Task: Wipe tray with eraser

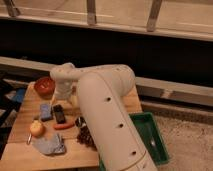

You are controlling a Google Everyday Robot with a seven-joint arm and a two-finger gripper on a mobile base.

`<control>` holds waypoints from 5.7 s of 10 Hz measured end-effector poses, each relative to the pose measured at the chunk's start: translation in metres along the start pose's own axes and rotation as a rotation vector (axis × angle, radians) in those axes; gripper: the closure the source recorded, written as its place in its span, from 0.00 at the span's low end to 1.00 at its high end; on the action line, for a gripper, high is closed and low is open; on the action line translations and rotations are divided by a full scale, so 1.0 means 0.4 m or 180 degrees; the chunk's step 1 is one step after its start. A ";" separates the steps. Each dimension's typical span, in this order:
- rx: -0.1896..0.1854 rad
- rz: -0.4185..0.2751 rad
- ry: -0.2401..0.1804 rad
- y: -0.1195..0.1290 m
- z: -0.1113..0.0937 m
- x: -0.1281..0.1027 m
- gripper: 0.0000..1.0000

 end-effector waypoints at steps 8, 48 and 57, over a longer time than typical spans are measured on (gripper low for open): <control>-0.0053 -0.0028 0.0127 -0.002 0.039 0.020 0.63; -0.0335 0.2841 -0.1098 -1.087 -0.497 0.469 0.91; -0.0331 0.2955 -0.0834 -1.129 -0.416 0.512 0.91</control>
